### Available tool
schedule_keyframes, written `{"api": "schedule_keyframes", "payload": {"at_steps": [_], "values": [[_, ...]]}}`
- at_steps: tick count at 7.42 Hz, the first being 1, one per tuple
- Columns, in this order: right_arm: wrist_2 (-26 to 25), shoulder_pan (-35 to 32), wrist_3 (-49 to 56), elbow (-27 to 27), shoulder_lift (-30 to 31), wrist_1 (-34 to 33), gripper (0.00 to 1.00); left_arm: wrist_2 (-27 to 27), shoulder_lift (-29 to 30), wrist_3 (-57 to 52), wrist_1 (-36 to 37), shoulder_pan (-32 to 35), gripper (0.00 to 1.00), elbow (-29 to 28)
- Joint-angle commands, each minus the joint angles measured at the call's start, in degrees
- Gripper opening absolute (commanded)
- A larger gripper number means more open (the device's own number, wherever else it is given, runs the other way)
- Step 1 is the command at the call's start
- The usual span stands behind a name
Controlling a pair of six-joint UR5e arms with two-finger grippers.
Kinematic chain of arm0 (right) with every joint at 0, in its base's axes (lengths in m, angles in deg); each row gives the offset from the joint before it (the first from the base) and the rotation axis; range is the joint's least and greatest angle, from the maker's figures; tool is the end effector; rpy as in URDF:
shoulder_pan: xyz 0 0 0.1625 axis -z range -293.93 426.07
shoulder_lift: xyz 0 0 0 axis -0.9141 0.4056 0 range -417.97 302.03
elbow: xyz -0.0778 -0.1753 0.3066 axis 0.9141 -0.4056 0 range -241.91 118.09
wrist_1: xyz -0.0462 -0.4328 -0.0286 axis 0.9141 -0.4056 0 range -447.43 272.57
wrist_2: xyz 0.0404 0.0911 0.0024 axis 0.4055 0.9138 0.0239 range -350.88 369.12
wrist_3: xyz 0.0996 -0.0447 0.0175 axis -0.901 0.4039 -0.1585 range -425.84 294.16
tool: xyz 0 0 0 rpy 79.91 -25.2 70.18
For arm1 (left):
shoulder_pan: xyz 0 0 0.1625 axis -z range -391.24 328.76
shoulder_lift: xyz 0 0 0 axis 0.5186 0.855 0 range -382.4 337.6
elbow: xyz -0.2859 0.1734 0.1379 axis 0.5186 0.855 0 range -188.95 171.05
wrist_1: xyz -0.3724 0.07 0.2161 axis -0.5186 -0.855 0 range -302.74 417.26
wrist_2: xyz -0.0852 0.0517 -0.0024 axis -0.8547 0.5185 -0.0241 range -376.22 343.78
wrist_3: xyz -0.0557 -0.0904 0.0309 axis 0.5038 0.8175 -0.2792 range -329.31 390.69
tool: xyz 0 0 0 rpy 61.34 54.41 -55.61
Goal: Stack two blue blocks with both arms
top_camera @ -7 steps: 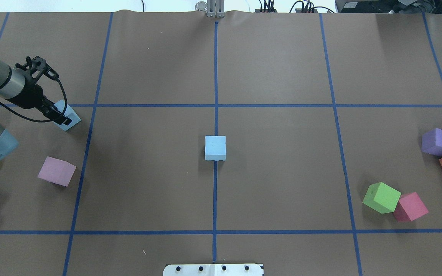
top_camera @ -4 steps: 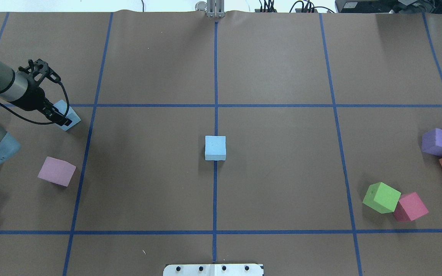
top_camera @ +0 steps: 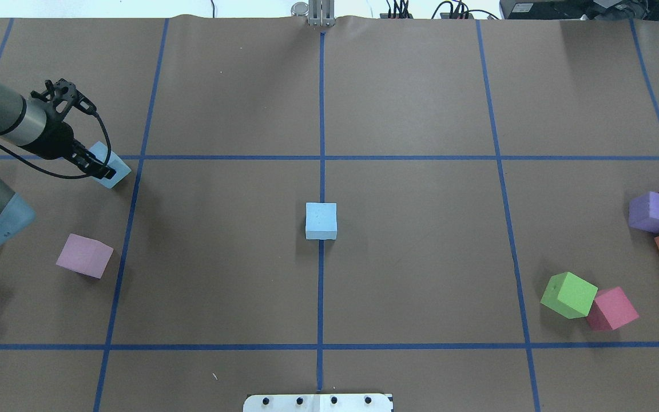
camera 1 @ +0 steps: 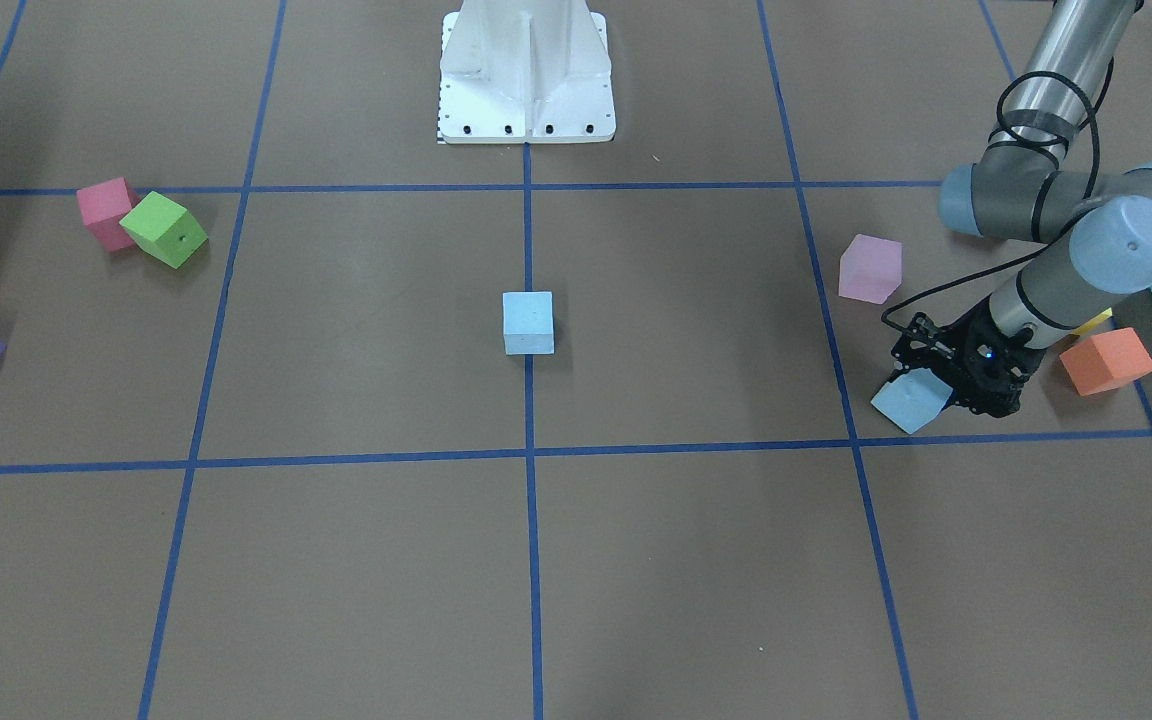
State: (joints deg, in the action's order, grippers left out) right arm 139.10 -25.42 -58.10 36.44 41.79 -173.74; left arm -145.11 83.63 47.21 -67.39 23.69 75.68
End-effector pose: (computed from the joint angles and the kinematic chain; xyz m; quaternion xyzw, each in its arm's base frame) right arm 0.0741 -0.4550 0.6097 0.0461 -0.3392 -0.0580 0.9378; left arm 0.3151 -0.5600 0.4229 0.1934 0.4347 0.2669 0.8381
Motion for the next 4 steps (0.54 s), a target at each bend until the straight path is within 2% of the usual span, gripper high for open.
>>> {"api": "schedule_keyframes", "payload": {"at_steps": [1,3,4], "values": [[0.0,0.0,0.0,-0.1,0.0,0.0,1.0,0.2,6.2,16.7,0.8,-2.0,0.21,2.6],[0.0,0.0,0.0,-0.1,0.0,0.0,1.0,0.6,13.2,31.5,5.2,-6.1,0.21,2.9],[0.0,0.0,0.0,-0.2,0.0,0.0,1.0,3.4,15.9,36.9,10.6,-9.1,0.21,5.3]]}}
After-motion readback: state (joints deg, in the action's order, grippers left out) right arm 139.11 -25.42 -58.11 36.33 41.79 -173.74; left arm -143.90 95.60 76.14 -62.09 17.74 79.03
